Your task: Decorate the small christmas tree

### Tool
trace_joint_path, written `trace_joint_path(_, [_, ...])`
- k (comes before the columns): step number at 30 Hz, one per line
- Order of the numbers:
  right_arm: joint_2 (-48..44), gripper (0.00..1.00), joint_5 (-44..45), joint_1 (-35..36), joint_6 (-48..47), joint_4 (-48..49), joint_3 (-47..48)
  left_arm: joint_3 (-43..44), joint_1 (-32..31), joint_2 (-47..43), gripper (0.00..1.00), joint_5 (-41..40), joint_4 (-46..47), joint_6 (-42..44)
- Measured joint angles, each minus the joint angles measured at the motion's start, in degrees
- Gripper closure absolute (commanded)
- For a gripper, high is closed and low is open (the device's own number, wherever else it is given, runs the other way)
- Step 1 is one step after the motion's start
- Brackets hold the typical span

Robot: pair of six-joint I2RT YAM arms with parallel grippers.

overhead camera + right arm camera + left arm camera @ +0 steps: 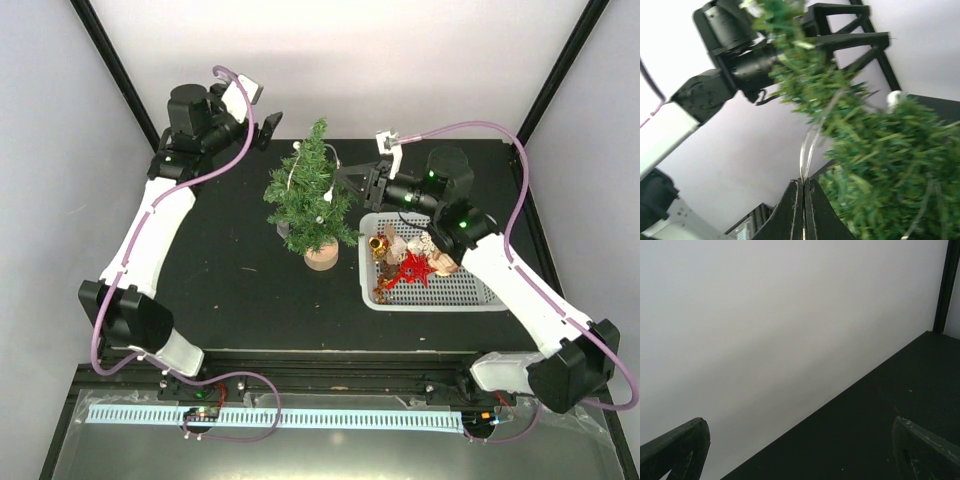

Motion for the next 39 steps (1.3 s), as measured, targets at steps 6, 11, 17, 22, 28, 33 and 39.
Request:
trace_joint_path(6, [-5.0,0.99,0.1,1.8,1.2,-0.3,-1.7,-2.8,0.0,-1.7,0.01,-0.3,0.0,0.6])
trace_joint_path(11, [-7.6,0.99,0.5,2.5,2.7,-0.2,-3.5,-4.8,0.0,-2.7,0.01,-0.7,0.0,0.6])
trace_joint_path(17, [-5.7,0.99,1.5,5.6,4.1,0.4,-3.7,-6.7,0.0,-4.4,0.01,-0.7,0.0,0.6])
trace_joint_path(22, [-1.1,0.99,2.6,9.1,5.0,1.0,-1.5,-8.1,0.0,-6.2,0.01,-1.0,0.1,0.7])
trace_joint_path(28, [4.3,0.99,4.4,12.5,6.1,1.5,1.5,-10.9,0.0,-8.4,0.01,-1.5,0.3,1.1])
trace_joint_path(33, [7.1,0.92,5.4,14.1,7.2,1.9,3.7,-12.2,0.4,-9.1,0.01,-1.9,0.5,1.3])
trace_joint_path(39, [7.8,0.85,6.5,14.8,7.4,1.8,4.2,-13.5,0.7,-10.2,0.01,-2.2,0.7,2.1])
